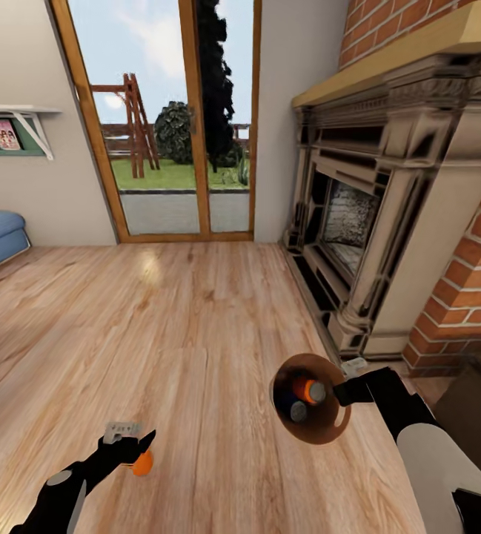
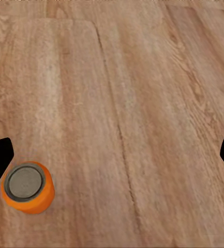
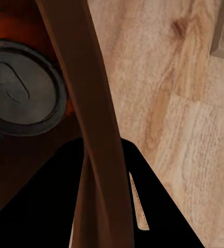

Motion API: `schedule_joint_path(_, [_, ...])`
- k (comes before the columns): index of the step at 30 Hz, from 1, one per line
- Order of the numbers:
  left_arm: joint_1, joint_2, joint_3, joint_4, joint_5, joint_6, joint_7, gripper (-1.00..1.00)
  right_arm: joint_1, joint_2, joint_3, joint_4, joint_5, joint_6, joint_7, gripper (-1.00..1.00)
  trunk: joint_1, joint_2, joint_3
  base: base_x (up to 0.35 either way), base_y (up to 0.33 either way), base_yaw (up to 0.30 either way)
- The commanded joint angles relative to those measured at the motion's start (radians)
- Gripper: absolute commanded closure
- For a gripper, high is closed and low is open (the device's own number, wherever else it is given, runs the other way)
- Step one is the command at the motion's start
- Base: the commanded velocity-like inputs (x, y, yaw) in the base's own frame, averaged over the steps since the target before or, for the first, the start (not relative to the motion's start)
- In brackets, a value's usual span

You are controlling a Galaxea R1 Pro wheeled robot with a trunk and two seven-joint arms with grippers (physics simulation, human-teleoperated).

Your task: Put the three can of soda from the living room inside the tash can in the kitchen.

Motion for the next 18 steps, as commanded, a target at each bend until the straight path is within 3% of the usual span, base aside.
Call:
schedule_joint_path(1, [0.0, 0.0, 0.0, 0.004, 0.0, 0.0, 0.0, -1.0, -0.001, 0.0, -0.001, -0.001, -0.013, 0.002, 0.0, 1.0, 0.0, 0.0, 0.0, 0.319, 0.0, 0.011])
schedule_joint_path(6, [0.0, 0.001, 0.0, 0.009, 0.0, -0.001, 0.0, -1.0, 0.0, 0.0, -0.003, 0.001, -0.014, 0.002, -0.001, 1.0, 0.0, 0.0, 0.0, 0.278, 0.0, 0.004])
schedule_joint_path(18, [0.0, 0.001, -0.001, 0.007, 0.002, 0.0, -0.001, -1.0, 0.0, 0.0, -0.004, 0.003, -0.014, 0.002, -0.001, 1.0, 0.0, 0.0, 0.0, 0.107, 0.1, 0.0])
